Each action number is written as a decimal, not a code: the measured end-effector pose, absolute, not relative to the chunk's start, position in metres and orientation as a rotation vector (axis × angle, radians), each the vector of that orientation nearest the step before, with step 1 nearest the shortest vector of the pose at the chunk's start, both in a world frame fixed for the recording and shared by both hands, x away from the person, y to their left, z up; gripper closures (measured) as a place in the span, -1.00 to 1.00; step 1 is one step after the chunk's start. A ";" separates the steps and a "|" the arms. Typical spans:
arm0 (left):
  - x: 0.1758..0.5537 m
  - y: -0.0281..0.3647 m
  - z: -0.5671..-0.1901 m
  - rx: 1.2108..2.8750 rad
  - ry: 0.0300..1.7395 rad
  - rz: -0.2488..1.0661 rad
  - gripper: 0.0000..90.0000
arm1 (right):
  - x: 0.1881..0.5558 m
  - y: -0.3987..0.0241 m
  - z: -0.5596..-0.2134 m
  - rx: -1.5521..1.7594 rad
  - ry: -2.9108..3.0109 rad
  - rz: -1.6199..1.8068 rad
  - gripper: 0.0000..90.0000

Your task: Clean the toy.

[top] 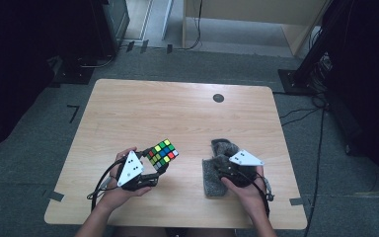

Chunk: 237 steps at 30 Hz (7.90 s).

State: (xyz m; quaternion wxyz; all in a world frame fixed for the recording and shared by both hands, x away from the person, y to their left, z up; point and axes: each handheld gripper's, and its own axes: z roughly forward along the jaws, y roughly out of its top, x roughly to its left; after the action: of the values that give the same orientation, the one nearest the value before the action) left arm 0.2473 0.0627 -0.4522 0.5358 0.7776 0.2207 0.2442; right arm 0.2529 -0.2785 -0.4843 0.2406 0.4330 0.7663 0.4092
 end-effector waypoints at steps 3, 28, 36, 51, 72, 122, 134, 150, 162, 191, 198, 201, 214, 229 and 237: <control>0.246 0.061 -0.452 1.856 0.513 0.571 -0.28 | 0.260 -0.277 -0.500 1.240 2.139 1.072 -0.31; 0.238 0.036 -0.462 1.936 0.447 0.478 -0.28 | 0.214 -0.251 -0.425 1.023 1.913 1.710 0.66; 0.224 0.024 -0.454 1.925 0.369 0.448 -0.27 | 0.198 -0.221 -0.423 0.924 1.936 1.768 0.65; 0.222 0.016 -0.458 1.996 0.376 0.522 -0.24 | 0.187 -0.209 -0.412 0.819 1.940 1.627 0.62; 0.216 0.011 -0.454 2.037 0.335 0.562 -0.23 | 0.179 -0.184 -0.421 0.669 1.998 1.426 0.59; 0.220 0.037 -0.441 1.818 0.329 0.418 -0.23 | 0.215 -0.237 -0.442 1.121 1.913 1.812 0.57; 0.225 0.050 -0.431 1.685 0.423 0.376 -0.24 | 0.218 -0.215 -0.465 1.168 2.078 1.761 0.58; 0.226 0.050 -0.433 1.624 0.476 0.369 -0.24 | 0.203 -0.187 -0.468 1.027 2.098 1.842 0.58; 0.225 0.048 -0.434 1.627 0.477 0.385 -0.23 | 0.198 -0.179 -0.465 0.983 2.117 1.876 0.57; 0.224 0.047 -0.432 1.612 0.494 0.383 -0.23 | 0.200 -0.187 -0.459 0.988 2.101 1.850 0.57; 0.227 0.056 -0.429 1.588 0.509 0.401 -0.23 | 0.204 -0.198 -0.454 1.013 2.054 1.835 0.57; 0.231 0.060 -0.430 1.592 0.532 0.422 -0.23 | 0.209 -0.217 -0.453 1.107 1.953 1.860 0.58; 0.247 0.063 -0.452 1.607 0.720 0.489 -0.24 | 0.224 -0.262 -0.457 1.200 1.803 1.470 0.57; 0.279 0.055 -0.502 1.818 0.956 0.556 -0.24 | 0.244 -0.286 -0.493 1.373 1.829 1.279 0.55; 0.281 0.043 -0.512 1.892 0.961 0.598 -0.24 | 0.249 -0.288 -0.502 1.386 1.862 1.231 0.54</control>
State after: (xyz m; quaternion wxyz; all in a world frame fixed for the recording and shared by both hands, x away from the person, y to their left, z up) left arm 0.2812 0.0431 -0.5117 0.4516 0.7657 0.3888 0.2419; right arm 0.2490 -0.2879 -0.5017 0.2542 0.5103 0.6853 0.4530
